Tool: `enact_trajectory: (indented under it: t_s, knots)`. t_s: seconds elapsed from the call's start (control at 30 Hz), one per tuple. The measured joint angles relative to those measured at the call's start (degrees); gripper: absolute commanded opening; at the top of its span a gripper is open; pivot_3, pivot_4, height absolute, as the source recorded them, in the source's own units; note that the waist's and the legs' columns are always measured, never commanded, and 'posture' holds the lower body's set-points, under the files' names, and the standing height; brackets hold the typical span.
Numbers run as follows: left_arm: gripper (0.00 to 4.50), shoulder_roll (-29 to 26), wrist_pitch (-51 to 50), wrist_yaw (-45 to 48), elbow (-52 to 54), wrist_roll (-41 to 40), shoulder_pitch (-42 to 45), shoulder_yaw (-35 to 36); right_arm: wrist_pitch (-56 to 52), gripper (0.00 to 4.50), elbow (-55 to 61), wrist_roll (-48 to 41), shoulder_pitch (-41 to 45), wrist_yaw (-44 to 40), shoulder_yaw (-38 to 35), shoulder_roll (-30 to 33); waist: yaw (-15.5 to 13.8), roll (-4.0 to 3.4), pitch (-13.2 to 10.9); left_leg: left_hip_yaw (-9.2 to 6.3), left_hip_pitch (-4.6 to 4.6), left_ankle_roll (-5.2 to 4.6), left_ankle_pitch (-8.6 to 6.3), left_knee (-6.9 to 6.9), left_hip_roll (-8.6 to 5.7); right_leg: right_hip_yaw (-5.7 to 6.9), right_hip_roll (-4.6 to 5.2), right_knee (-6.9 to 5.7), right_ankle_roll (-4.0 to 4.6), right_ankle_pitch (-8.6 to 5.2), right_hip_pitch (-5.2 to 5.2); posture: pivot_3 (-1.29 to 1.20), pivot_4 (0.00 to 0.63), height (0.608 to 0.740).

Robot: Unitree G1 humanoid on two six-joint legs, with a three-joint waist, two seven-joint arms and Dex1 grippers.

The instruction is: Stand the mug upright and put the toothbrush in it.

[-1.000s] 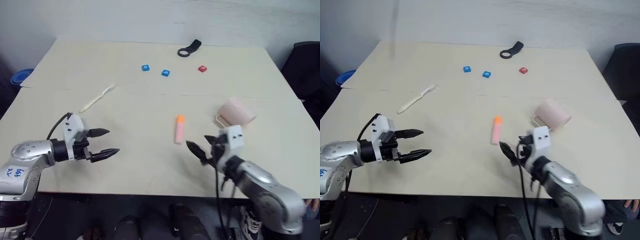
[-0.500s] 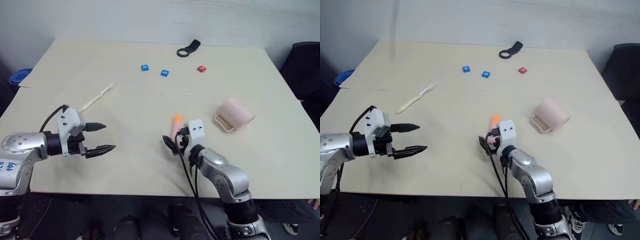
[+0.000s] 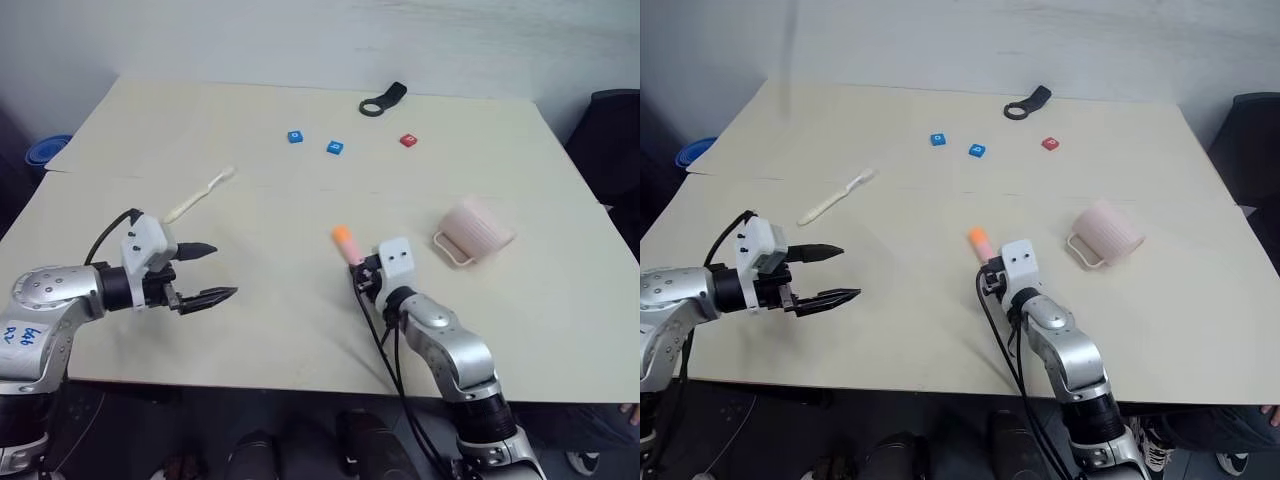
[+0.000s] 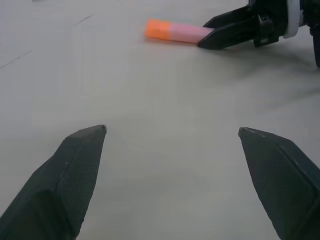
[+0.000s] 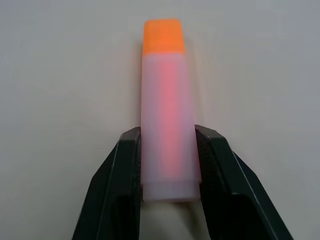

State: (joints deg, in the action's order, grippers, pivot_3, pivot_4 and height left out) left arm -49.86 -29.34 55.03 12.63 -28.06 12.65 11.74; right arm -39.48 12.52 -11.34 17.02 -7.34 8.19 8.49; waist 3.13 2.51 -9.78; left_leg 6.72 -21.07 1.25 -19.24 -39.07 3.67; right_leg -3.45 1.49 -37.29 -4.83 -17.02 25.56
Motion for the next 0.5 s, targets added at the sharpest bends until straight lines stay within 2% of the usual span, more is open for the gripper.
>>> enact_trajectory:
  t_s: [0.13,0.2,0.33,0.43,0.5]
  knots:
    - [4.50,3.5,-0.3,0.1,0.1,-0.3,2.4,-3.6,-3.8,1.10,6.2,-1.5,-3.7,-0.4,-6.6,3.8,-0.6,-0.05,0.0,0.01,-0.14,-0.03,0.02,0.00,-0.07,-0.02,0.07,0.15,-0.03,0.02,0.00,0.00,0.150,0.740]
    - [4.50,7.1,-0.4,-0.2,-0.2,-0.4,5.6,-6.5,-6.6,1.10,14.5,-1.6,-7.2,-0.4,-12.9,8.3,-1.3,-0.16,-0.1,0.02,-0.18,-0.08,0.00,-0.01,-0.11,-0.04,0.07,0.27,-0.08,0.04,0.00,0.00,0.150,0.740]
    - [4.50,14.5,0.7,-0.3,-3.3,0.8,11.5,-12.8,-9.0,1.10,30.5,-0.4,-11.8,3.7,-27.6,9.7,-1.6,-0.15,-0.1,-0.01,-0.17,-0.01,0.00,-0.01,-0.27,-0.02,-0.05,0.27,-0.11,0.06,-0.01,0.00,0.150,0.740]
    - [4.50,17.3,1.2,-0.2,-5.0,1.0,14.3,-14.2,-9.7,1.10,32.5,0.7,-14.8,6.2,-37.5,9.5,-1.5,-0.10,-0.1,-0.01,-0.12,-0.01,-0.01,-0.01,-0.25,-0.02,-0.10,0.26,-0.11,0.06,-0.04,0.00,0.150,0.740]
    - [4.50,18.4,2.5,0.4,-6.8,1.5,16.5,-15.1,-10.5,1.10,28.3,0.5,-17.2,7.6,-45.9,7.6,-1.0,-0.10,-0.1,0.06,0.02,-0.05,-0.02,0.00,-0.25,-0.17,-0.14,0.21,-0.16,0.09,-0.11,0.00,0.150,0.740]
